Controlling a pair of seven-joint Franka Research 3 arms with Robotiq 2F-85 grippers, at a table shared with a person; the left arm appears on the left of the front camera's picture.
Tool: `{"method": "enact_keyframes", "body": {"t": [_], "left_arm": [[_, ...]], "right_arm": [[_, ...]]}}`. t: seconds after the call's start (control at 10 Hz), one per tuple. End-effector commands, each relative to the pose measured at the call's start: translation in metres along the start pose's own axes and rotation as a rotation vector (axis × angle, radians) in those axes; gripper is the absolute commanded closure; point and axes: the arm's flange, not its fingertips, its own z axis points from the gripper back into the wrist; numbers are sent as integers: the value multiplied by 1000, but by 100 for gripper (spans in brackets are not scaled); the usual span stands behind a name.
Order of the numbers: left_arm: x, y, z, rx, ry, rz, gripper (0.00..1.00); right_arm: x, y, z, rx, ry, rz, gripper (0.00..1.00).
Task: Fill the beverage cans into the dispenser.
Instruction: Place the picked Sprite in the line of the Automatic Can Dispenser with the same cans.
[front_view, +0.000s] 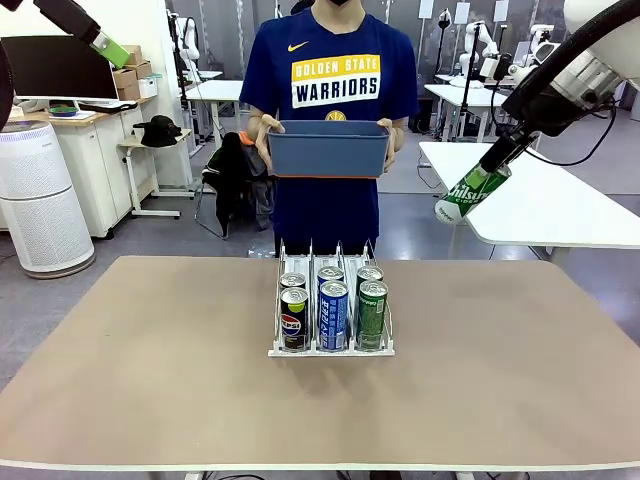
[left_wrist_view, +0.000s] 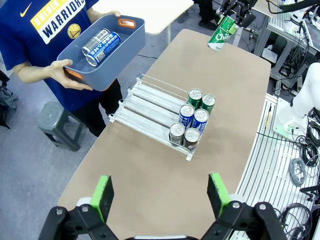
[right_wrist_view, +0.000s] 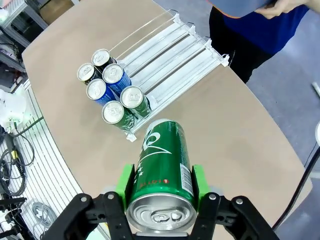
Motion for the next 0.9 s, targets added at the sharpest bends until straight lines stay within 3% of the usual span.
{"method": "enact_keyframes", "body": {"t": [0.0,0.3,0.8], "left_arm": [[-1,-1,0,2,12,7,0],[-1,-1,0,2,12,7,0],[-1,-1,0,2,12,7,0]], "right_arm": [[3,5,8,-16,-6,1,42],[2,9,-8,2,25,16,42],[-37,80,-33,-11,38,-48,42]]}}
